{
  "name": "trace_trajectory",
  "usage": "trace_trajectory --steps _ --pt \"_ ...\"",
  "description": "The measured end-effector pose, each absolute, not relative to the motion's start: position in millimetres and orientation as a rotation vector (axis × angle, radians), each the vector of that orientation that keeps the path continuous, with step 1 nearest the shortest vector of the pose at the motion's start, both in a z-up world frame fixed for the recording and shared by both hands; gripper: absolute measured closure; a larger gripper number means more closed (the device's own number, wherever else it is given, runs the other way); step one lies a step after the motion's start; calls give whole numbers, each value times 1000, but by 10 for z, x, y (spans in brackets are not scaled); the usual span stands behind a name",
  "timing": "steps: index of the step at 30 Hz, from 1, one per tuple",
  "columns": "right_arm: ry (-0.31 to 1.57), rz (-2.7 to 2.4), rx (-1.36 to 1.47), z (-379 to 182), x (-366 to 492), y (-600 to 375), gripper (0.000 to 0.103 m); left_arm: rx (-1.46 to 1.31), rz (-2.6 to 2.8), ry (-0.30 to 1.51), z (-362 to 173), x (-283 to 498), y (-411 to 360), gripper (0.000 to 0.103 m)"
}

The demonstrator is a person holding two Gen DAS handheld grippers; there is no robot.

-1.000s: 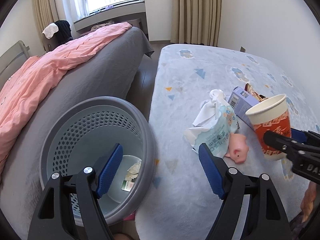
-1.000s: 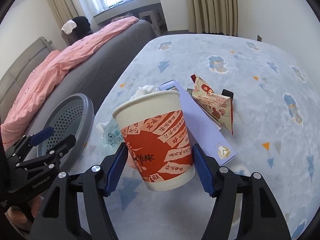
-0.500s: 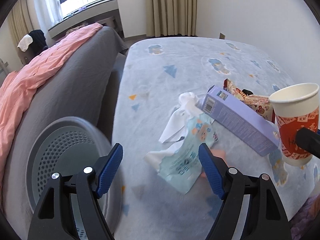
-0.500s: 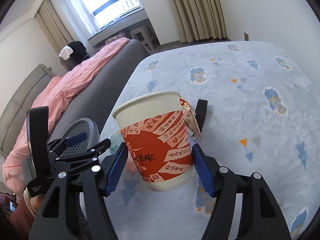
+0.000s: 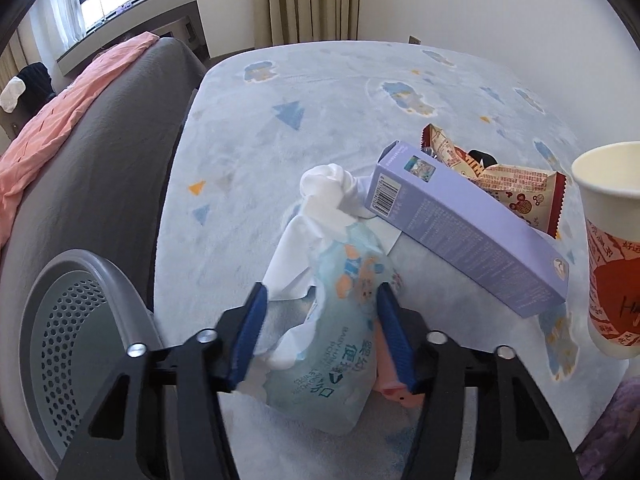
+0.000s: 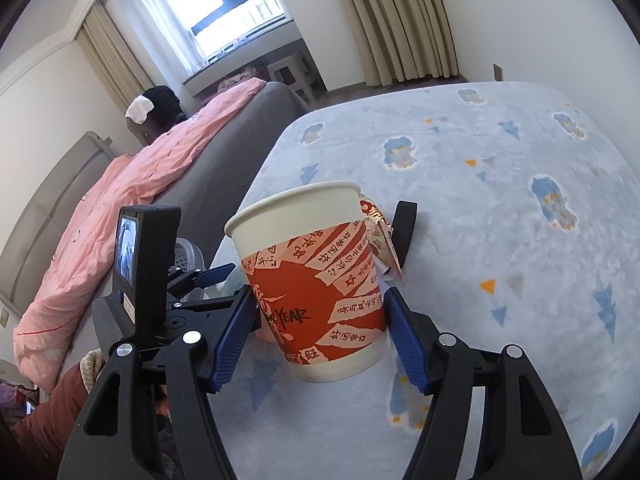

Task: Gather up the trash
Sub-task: 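Grasp the wet-wipes packet with the left gripper while the right gripper holds the cup, then carry the wipes in the left gripper and cup in the right gripper to the basket, releasing both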

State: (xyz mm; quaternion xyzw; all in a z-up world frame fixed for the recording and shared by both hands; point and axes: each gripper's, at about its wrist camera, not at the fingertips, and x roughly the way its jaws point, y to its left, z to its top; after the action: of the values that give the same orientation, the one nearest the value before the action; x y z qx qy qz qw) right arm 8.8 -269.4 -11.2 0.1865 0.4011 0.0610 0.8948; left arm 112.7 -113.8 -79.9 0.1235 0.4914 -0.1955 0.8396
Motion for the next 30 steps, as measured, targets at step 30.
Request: trace_trajectory --steps 30 --pt "855 241 272 -52 305 -1763 39 72 -109 831 27 435 326 71"
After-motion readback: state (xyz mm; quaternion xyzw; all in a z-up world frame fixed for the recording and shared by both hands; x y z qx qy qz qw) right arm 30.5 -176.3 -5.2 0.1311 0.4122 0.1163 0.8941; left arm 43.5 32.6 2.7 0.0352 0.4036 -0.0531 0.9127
